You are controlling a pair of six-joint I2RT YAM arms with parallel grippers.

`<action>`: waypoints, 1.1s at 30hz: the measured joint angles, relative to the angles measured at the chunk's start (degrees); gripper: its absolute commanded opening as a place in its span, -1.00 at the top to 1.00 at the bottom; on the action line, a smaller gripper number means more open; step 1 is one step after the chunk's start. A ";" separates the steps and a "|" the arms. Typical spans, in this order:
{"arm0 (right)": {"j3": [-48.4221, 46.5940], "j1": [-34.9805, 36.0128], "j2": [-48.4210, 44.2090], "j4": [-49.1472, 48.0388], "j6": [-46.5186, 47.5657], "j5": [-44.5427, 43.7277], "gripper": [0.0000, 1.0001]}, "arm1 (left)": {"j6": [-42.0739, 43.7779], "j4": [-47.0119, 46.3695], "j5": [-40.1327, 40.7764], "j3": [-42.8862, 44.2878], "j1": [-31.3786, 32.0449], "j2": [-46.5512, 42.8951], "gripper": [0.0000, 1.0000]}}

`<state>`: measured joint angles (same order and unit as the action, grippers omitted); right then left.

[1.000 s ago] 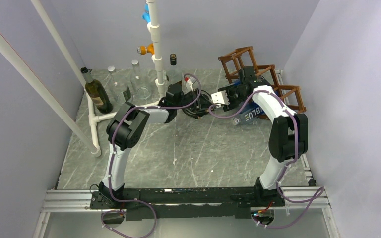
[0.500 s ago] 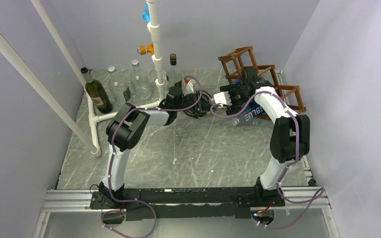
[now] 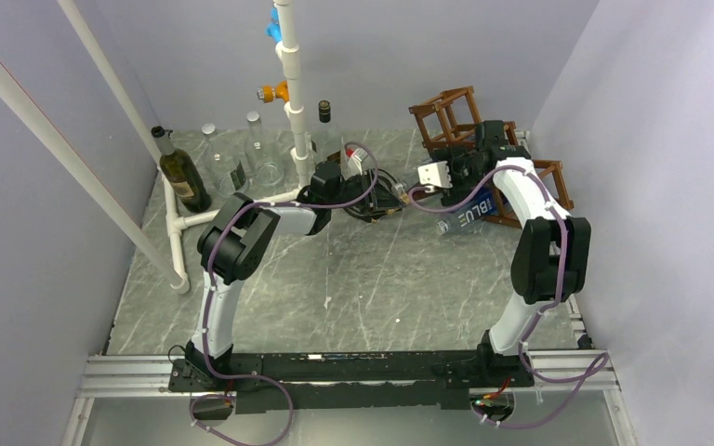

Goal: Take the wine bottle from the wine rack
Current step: Pick up the wine bottle from the wine rack.

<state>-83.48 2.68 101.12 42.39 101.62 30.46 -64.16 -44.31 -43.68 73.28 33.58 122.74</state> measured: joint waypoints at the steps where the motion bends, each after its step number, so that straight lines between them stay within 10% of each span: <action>1: -0.35 -0.44 0.00 0.09 0.24 -0.37 -0.72 | -0.02 0.00 -0.02 0.00 0.00 0.00 1.00; 33: -1.99 -2.95 2.71 -1.29 6.29 -1.64 -0.59 | -0.07 0.68 -0.92 0.44 -0.31 0.00 1.00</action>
<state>-85.47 -0.27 103.83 41.10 107.92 28.82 -64.23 -43.64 -44.60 73.71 33.28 122.74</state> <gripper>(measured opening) 0.846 0.362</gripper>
